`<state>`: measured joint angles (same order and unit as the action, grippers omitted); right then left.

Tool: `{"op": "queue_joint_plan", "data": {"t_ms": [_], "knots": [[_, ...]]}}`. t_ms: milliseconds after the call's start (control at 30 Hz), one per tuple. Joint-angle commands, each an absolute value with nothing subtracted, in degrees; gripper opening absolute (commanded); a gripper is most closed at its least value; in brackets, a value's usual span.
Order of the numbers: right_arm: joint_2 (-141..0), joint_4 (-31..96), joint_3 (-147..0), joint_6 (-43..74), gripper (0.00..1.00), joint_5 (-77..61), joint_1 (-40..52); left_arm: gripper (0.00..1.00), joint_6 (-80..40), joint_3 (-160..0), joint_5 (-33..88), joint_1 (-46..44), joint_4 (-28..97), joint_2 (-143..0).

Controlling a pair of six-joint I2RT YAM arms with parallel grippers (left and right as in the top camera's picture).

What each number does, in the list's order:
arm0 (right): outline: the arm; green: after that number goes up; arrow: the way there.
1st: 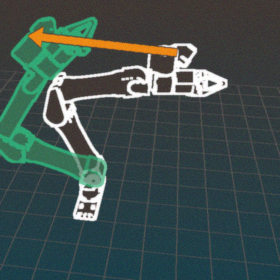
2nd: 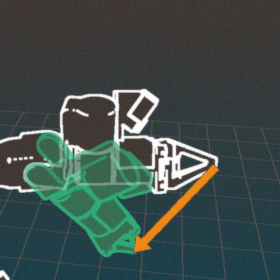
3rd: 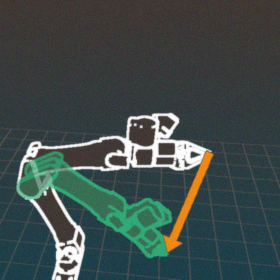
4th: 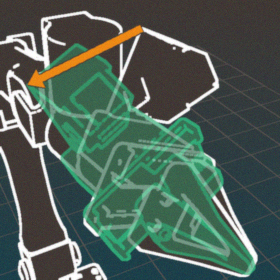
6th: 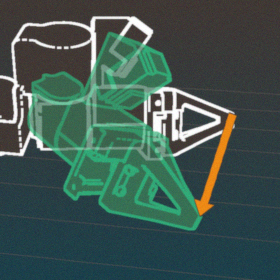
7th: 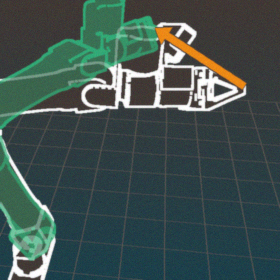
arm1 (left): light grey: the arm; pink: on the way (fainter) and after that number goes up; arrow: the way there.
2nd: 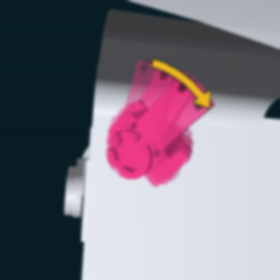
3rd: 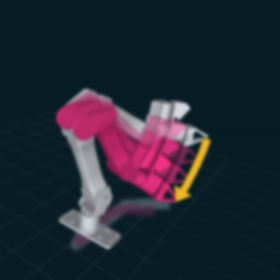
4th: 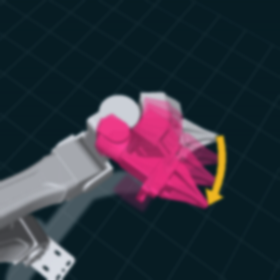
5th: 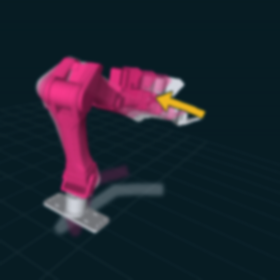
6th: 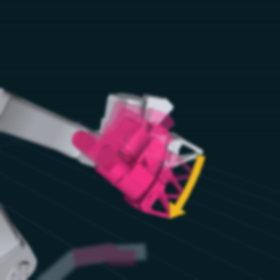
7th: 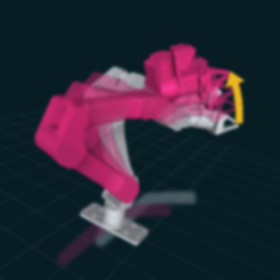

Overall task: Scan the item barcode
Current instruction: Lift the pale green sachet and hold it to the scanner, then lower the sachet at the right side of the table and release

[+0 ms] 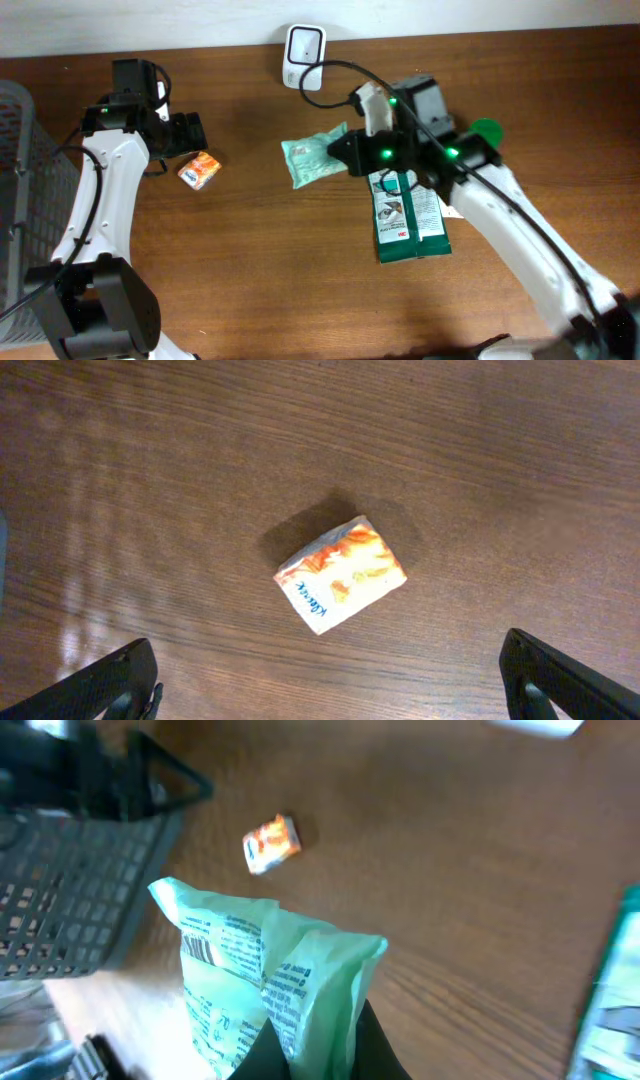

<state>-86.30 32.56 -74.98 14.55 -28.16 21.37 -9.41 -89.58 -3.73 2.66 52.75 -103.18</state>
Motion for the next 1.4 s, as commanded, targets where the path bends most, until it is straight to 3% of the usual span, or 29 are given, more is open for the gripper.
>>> {"op": "queue_joint_plan", "data": {"t_ms": [0, 167, 267, 367, 500, 767, 1233, 1367], "knots": [[-81.17, 34.61, -75.22, 12.4, 0.04, -21.5, 21.37, 0.99, -9.1, -90.17, -4.34, 2.79, 52.62, -102.52], [-83.99, 38.06, -78.5, 10.48, 0.04, -11.25, 21.37, 0.99, -9.1, -90.15, -4.34, 2.79, 52.62, -102.52], [-97.67, 47.9, -100.9, 4.01, 0.04, -2.61, 21.47, 0.99, -9.1, -90.15, -4.34, 2.79, 52.62, -102.52], [-111.57, 49.54, -120.86, -2.9, 0.04, 7.35, 23.4, 0.99, -9.1, -90.17, -4.34, 2.79, 52.62, -102.52], [-124.4, 28.95, -126.43, -24.6, 0.04, 28.56, 27.81, 0.99, -9.1, -90.15, -4.34, 2.79, 52.62, -102.52], [-141.29, -11.94, -126.41, -65.14, 0.04, 31.73, 28.05, 0.99, -9.1, -90.15, -4.34, 2.79, 52.62, -102.52], [-143.06, -11.29, -125.62, -61.67, 0.04, 32.75, 27.64, 0.99, -9.1, -90.17, -4.34, 2.79, 52.62, -102.52], [-135.61, -0.99, -125.64, -46.19, 0.04, 30.44, 27.64, 0.99, -9.1, -90.15, -4.34, 2.79, 52.62, -102.52]]}}
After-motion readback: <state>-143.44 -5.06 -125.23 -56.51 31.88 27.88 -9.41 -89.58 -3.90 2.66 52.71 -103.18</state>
